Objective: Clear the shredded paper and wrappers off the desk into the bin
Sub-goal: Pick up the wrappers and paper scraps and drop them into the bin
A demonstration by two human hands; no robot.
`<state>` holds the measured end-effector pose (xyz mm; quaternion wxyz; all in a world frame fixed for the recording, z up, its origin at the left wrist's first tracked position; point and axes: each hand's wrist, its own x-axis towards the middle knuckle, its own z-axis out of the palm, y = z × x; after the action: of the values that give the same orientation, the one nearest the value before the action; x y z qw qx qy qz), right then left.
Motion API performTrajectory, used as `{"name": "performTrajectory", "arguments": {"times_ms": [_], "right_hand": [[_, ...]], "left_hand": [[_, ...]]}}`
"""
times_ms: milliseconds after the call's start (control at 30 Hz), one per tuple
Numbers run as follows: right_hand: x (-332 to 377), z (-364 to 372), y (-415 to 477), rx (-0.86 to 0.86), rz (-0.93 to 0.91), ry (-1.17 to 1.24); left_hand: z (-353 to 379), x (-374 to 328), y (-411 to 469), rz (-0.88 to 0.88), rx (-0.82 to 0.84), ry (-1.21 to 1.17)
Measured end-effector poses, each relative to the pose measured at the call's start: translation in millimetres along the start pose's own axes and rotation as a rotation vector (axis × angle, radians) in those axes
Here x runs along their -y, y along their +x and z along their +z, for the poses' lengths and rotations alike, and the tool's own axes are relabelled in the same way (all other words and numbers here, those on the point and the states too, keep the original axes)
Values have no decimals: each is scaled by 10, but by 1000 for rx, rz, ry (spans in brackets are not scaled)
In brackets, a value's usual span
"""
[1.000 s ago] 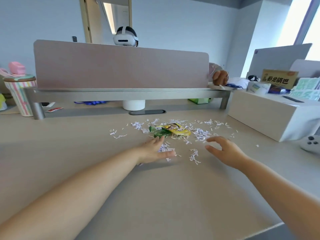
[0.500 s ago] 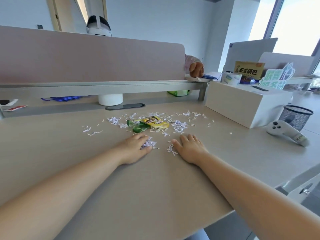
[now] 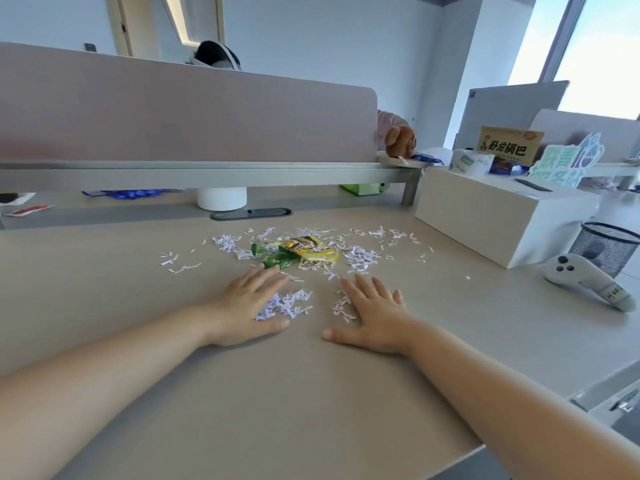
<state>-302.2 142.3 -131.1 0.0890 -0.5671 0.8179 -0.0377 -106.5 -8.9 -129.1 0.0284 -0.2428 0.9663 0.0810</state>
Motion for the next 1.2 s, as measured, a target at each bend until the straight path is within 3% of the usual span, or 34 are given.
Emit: {"name": "performTrajectory", "arguments": {"times_ms": [167,267,600,833,1000,1200], "right_hand": [[114,-39,519,-112,152,7],[28,-110,771,-168,179,-1],[-226,-214,1452,-64,154,-5],[-239,-147,1399,-221,60,109],[-175,-118,1257,-293,126,179],[-93,-113,1041,-343,221,135]], "left_hand": [[-26,-70,297,-199,-33,46],[-50,-23,468,-226,-76,47],[-78,207,954,-309,-106,-46],[-22,217,937,-384,-242,-58],[-13,152,857,-442,-300,58],[-19,59,766,-426,-340,-6]]}}
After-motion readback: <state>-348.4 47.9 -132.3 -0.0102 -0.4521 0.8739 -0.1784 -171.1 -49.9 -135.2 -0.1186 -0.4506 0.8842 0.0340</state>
